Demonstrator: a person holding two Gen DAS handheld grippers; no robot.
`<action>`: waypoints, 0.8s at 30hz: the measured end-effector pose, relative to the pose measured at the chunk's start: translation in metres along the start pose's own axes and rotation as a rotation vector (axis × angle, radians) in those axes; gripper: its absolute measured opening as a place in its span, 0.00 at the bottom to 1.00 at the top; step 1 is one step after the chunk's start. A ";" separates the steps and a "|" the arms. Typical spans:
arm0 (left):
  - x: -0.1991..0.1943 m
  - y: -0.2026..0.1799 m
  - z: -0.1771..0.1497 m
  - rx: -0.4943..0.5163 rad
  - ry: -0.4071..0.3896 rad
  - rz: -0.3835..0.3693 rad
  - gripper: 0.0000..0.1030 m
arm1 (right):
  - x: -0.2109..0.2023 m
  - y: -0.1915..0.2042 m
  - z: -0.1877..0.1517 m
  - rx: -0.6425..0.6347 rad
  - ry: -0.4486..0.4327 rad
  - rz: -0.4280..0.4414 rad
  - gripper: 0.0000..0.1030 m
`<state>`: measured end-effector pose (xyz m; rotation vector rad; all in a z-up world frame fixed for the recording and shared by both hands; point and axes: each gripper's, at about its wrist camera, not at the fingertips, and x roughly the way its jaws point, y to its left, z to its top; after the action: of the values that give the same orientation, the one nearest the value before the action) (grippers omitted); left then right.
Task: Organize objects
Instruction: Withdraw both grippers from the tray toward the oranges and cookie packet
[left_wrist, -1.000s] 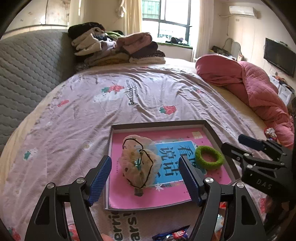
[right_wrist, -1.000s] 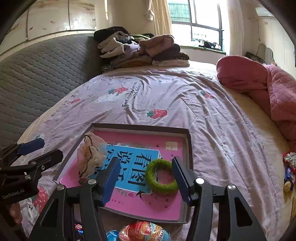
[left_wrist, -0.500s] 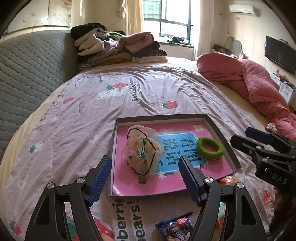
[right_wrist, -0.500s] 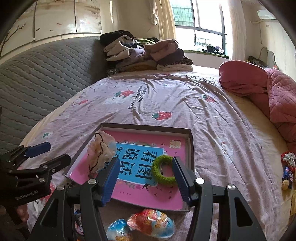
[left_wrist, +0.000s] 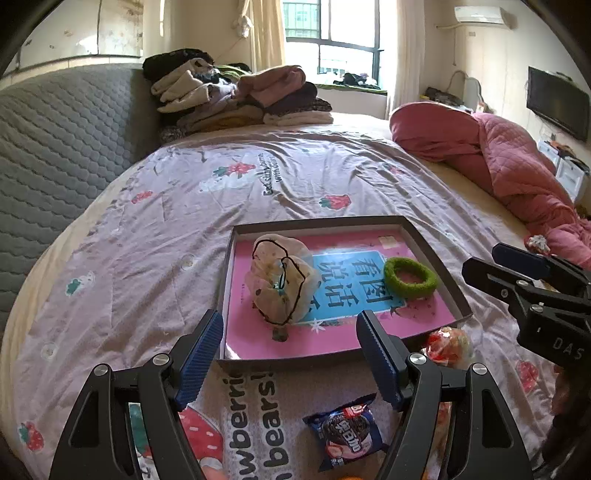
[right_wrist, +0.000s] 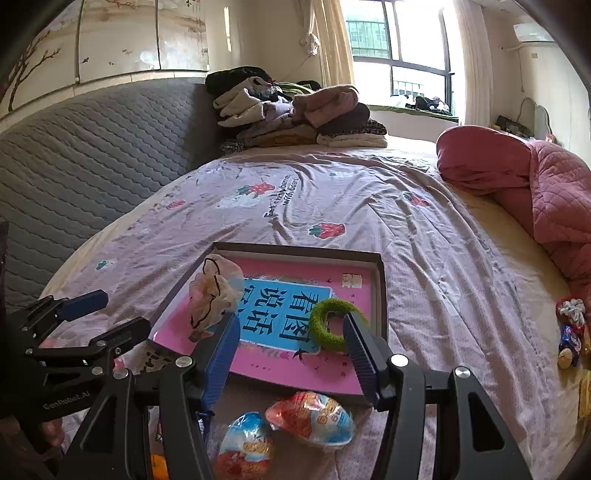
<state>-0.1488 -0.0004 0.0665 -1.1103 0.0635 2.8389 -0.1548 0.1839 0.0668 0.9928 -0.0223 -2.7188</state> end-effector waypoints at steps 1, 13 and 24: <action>-0.001 0.000 -0.001 0.000 -0.001 -0.002 0.74 | -0.001 0.001 -0.001 0.000 -0.001 0.001 0.56; 0.005 0.007 -0.033 -0.022 0.057 -0.002 0.74 | -0.016 0.013 -0.017 -0.044 -0.007 0.004 0.56; 0.006 0.012 -0.049 -0.028 0.070 -0.012 0.74 | -0.016 0.021 -0.031 -0.069 0.008 0.002 0.56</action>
<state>-0.1210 -0.0151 0.0267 -1.2113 0.0222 2.7985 -0.1185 0.1694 0.0556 0.9833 0.0717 -2.6940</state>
